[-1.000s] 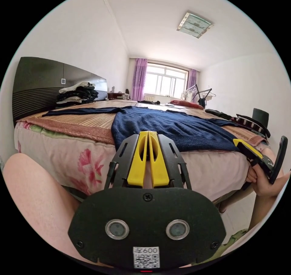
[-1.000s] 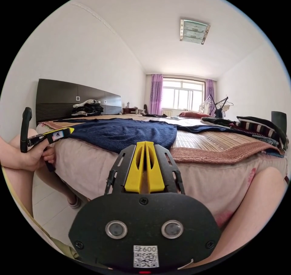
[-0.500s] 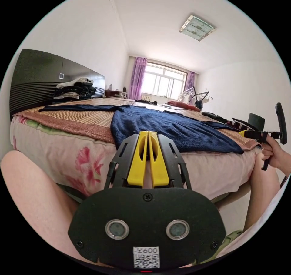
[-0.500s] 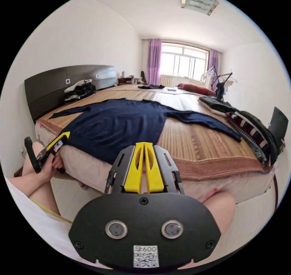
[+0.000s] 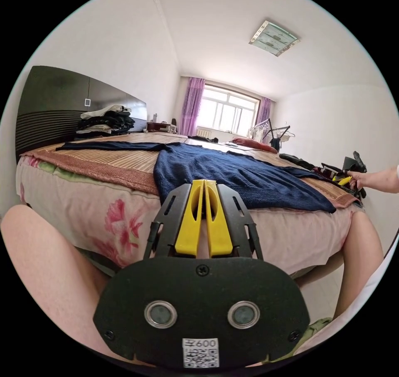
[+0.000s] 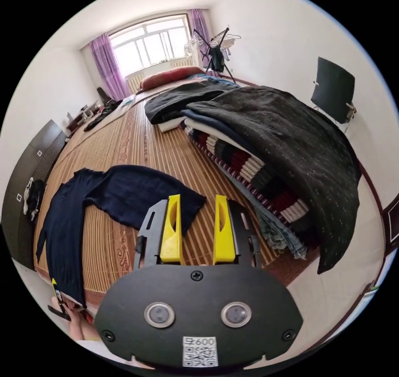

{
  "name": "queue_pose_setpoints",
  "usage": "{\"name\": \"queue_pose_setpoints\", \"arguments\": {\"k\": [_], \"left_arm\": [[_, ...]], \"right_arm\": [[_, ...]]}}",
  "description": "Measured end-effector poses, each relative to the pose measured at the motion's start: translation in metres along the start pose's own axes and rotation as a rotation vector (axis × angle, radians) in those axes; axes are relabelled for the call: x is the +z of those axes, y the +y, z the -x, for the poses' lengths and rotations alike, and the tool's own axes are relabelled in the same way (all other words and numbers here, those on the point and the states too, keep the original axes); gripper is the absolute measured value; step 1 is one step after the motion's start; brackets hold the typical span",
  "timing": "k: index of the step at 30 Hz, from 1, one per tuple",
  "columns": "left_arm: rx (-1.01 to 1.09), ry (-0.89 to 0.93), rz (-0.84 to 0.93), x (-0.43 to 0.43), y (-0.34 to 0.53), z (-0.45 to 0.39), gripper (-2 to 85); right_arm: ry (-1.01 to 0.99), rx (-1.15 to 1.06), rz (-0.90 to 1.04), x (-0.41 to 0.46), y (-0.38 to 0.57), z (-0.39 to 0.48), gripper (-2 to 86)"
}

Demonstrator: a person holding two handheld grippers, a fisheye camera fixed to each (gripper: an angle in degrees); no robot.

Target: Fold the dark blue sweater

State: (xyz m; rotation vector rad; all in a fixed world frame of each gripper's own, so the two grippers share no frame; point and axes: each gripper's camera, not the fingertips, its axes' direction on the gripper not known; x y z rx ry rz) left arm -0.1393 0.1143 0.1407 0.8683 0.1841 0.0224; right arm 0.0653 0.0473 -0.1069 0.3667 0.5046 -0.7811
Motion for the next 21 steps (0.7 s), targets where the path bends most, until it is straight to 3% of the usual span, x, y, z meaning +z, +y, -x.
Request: {"name": "queue_pose_setpoints", "arguments": {"k": [5, 9, 12, 17, 21], "left_arm": [[-0.006, -0.029, -0.009, -0.007, -0.005, 0.001, 0.9], [-0.037, -0.024, -0.011, -0.015, -0.012, 0.005, 0.9], [-0.063, -0.009, -0.015, -0.020, -0.016, 0.009, 0.8], [-0.075, 0.002, -0.016, -0.029, -0.024, 0.009, 1.0], [-0.121, 0.035, -0.014, -0.038, -0.032, 0.011, 1.3]], "right_arm": [[0.105, -0.141, -0.055, -0.016, -0.026, 0.021, -0.1], [0.051, -0.196, -0.204, -0.053, -0.049, 0.038, -0.7], [-0.046, -0.259, -0.342, -0.092, -0.074, 0.068, -0.8], [-0.295, -0.602, -0.474, -0.156, -0.114, 0.172, -0.9], [-0.631, -0.995, -0.406, -0.192, -0.103, 0.262, -0.9]]}}
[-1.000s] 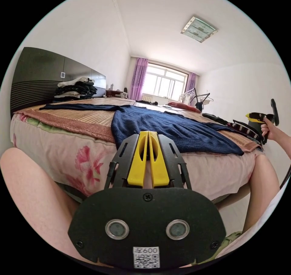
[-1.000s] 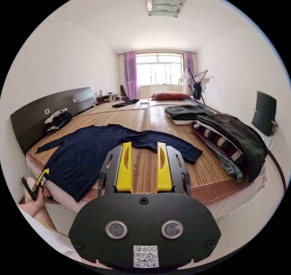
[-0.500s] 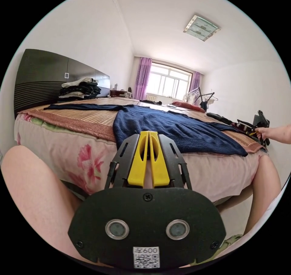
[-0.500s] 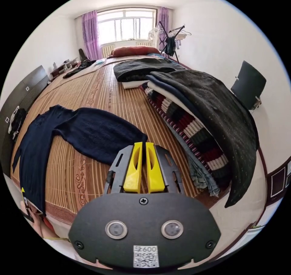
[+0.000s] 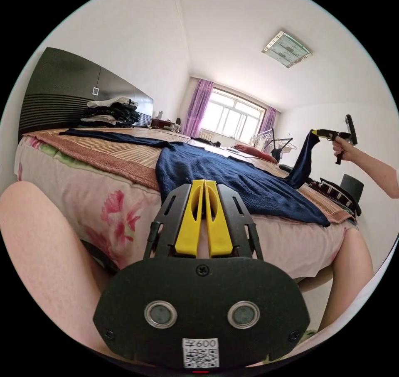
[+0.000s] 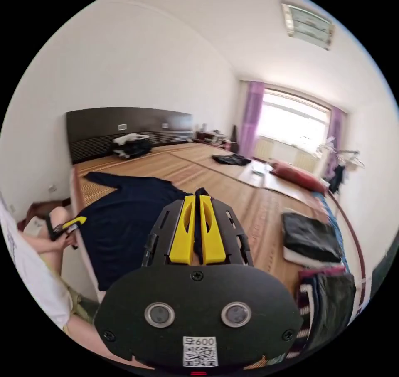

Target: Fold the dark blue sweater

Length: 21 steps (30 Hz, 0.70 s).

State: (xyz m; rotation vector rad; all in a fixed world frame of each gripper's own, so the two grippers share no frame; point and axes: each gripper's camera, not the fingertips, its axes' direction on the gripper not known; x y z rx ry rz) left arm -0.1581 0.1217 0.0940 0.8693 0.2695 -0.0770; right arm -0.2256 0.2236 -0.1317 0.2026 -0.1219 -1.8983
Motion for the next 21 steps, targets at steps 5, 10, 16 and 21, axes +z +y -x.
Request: {"name": "queue_pose_setpoints", "arguments": {"k": [5, 10, 16, 21], "left_arm": [[0.070, -0.043, 0.041, -0.016, -0.015, -0.025, 3.5], [0.453, 0.007, -0.008, -0.059, -0.048, -0.111, 12.0], [0.705, 0.258, -0.015, -0.075, -0.090, -0.202, 14.9], [0.857, 0.410, 0.076, -0.051, -0.116, -0.248, 16.2]], "right_arm": [[-0.525, -0.508, 0.451, 0.064, -0.024, 0.125, -0.9], [-0.419, -0.454, 0.590, 0.091, -0.004, 0.165, -0.9], [-0.299, -0.249, 0.473, 0.073, 0.002, 0.176, -0.9], [-0.235, -0.368, 0.419, 0.050, 0.008, 0.205, -0.9]]}}
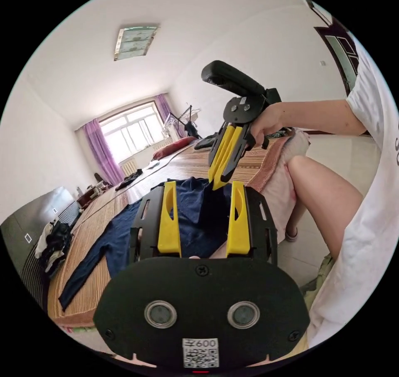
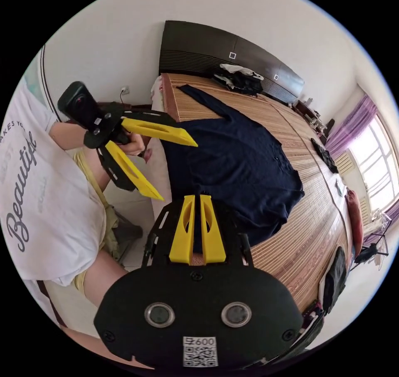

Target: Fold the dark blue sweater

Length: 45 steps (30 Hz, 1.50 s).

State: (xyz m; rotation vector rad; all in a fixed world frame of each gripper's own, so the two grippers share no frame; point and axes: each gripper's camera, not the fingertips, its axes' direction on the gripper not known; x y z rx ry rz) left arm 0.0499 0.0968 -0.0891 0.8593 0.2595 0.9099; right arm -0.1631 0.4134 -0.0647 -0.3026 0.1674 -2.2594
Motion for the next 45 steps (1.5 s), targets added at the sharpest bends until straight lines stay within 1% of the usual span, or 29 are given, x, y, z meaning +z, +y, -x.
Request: {"name": "queue_pose_setpoints", "arguments": {"k": [2, 3, 5, 7, 9, 11, 13, 15, 16, 18, 20, 23, 24, 26, 28, 31, 34, 36, 38, 39, 40, 44, 45], "left_arm": [[-0.001, 0.089, -0.007, 0.009, -0.008, 0.007, 14.8], [0.031, 0.139, -0.008, 0.013, -0.012, 0.009, 12.6], [0.111, 0.182, 0.004, 0.018, -0.020, 0.007, 8.8], [0.236, 0.149, 0.081, 0.027, -0.029, -0.003, 6.7], [0.277, 0.117, 0.106, 0.030, -0.032, -0.009, 6.6], [0.251, 0.120, 0.104, 0.029, -0.033, -0.009, 8.0], [0.141, 0.156, 0.094, 0.029, -0.033, -0.001, 11.0], [0.115, 0.203, 0.108, 0.032, -0.033, 0.000, 9.3], [0.148, 0.240, 0.110, 0.032, -0.032, -0.003, 6.6], [0.206, 0.284, 0.117, 0.029, -0.029, -0.011, 4.3], [0.298, 0.319, 0.135, 0.022, -0.024, -0.023, 3.3], [0.470, 0.352, 0.133, 0.003, -0.008, -0.045, 2.3], [0.516, 0.342, 0.152, -0.002, -0.003, -0.052, 2.1], [0.530, 0.313, 0.174, -0.007, 0.005, -0.056, 1.7], [0.491, 0.282, 0.173, -0.011, 0.010, -0.053, 1.6], [0.316, 0.205, 0.226, 0.001, 0.017, -0.035, 1.2], [0.196, 0.162, 0.269, 0.017, 0.024, -0.027, 1.1], [0.132, 0.160, 0.270, 0.027, 0.032, -0.028, 1.2], [0.123, 0.142, 0.258, 0.028, 0.035, -0.032, 1.3], [0.109, 0.146, 0.225, 0.025, 0.036, -0.033, 1.4], [0.101, 0.163, 0.204, 0.024, 0.037, -0.034, 1.4], [0.018, 0.360, 0.132, 0.026, 0.042, -0.030, 1.9], [0.009, 0.418, 0.080, 0.022, 0.044, -0.028, 2.1]], "right_arm": [[0.013, -0.021, -0.014, -0.005, -0.001, 0.008, -0.9], [0.013, -0.023, -0.015, -0.006, -0.001, 0.009, -0.9], [0.031, -0.015, -0.019, -0.006, -0.002, 0.010, -0.9], [0.003, -0.014, -0.025, -0.005, -0.001, 0.011, -0.9], [-0.038, -0.012, -0.062, -0.005, 0.002, 0.014, -0.8], [-0.031, -0.018, -0.104, -0.004, 0.008, 0.022, -0.8], [-0.002, -0.019, -0.139, -0.002, 0.012, 0.030, -0.7], [-0.002, -0.031, -0.170, -0.001, 0.015, 0.039, -0.4], [-0.014, -0.035, -0.187, 0.000, 0.016, 0.045, -0.1], [-0.036, -0.043, -0.201, 0.000, 0.021, 0.054, 1.0], [-0.064, -0.006, -0.227, -0.002, 0.035, 0.060, 6.6], [-0.069, 0.093, -0.227, 0.007, 0.060, 0.055, 10.7], [-0.065, 0.112, -0.216, 0.011, 0.064, 0.054, 10.9], [-0.071, 0.191, -0.199, 0.025, 0.076, 0.051, 11.0], [-0.070, 0.242, -0.195, 0.037, 0.078, 0.052, 10.3], [-0.047, 0.303, -0.229, 0.057, 0.071, 0.061, 8.6], [-0.050, 0.386, -0.234, 0.081, 0.052, 0.067, 7.2], [-0.038, 0.416, -0.187, 0.098, 0.038, 0.070, 6.0], [0.010, 0.440, -0.099, 0.119, 0.026, 0.072, 4.2], [0.006, 0.442, -0.081, 0.123, 0.025, 0.072, 4.0], [-0.012, 0.450, -0.060, 0.129, 0.024, 0.071, 3.8], [-0.111, 0.479, -0.059, 0.135, 0.033, 0.073, 3.4], [-0.107, 0.479, -0.052, 0.135, 0.034, 0.074, 3.4]]}}
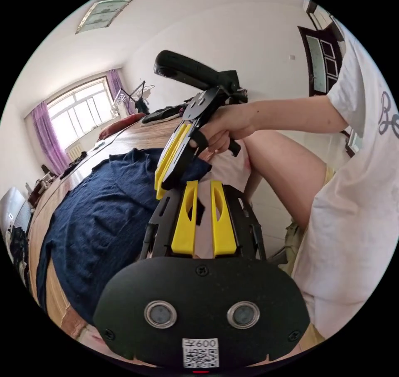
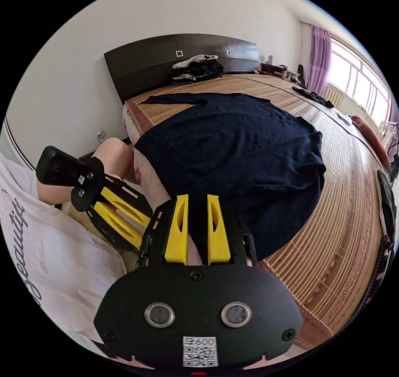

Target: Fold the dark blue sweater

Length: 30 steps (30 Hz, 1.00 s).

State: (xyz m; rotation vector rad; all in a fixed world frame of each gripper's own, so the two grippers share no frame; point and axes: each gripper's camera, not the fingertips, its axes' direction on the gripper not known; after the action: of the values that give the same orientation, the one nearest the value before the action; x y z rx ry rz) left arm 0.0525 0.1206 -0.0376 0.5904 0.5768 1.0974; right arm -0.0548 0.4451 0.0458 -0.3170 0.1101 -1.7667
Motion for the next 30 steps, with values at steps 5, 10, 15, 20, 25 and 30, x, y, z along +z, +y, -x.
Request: {"name": "queue_pose_setpoints", "arguments": {"k": [5, 10, 15, 20, 25, 30], "left_arm": [[-0.208, -0.160, -0.080, -0.030, 0.036, 0.025, 3.8], [-0.517, -0.204, 0.022, -0.037, 0.090, 0.074, 7.9], [-0.683, 0.011, 0.073, -0.017, 0.115, 0.107, 10.2], [-0.804, 0.034, 0.063, -0.006, 0.139, 0.137, 7.7], [-0.869, 0.220, 0.039, -0.002, 0.157, 0.167, 4.5], [-0.912, 0.205, 0.083, 0.007, 0.175, 0.194, 8.1]], "right_arm": [[0.099, 0.011, 0.044, -0.012, 0.023, 0.012, 2.5], [0.159, 0.061, 0.042, -0.018, 0.042, 0.026, 4.8], [0.077, 0.123, -0.028, -0.013, 0.050, 0.043, 6.2], [0.090, 0.174, 0.002, 0.010, 0.059, 0.060, 6.9], [0.061, 0.186, -0.045, 0.012, 0.066, 0.079, 4.9], [-0.006, 0.238, -0.047, 0.019, 0.073, 0.090, 5.1]]}}
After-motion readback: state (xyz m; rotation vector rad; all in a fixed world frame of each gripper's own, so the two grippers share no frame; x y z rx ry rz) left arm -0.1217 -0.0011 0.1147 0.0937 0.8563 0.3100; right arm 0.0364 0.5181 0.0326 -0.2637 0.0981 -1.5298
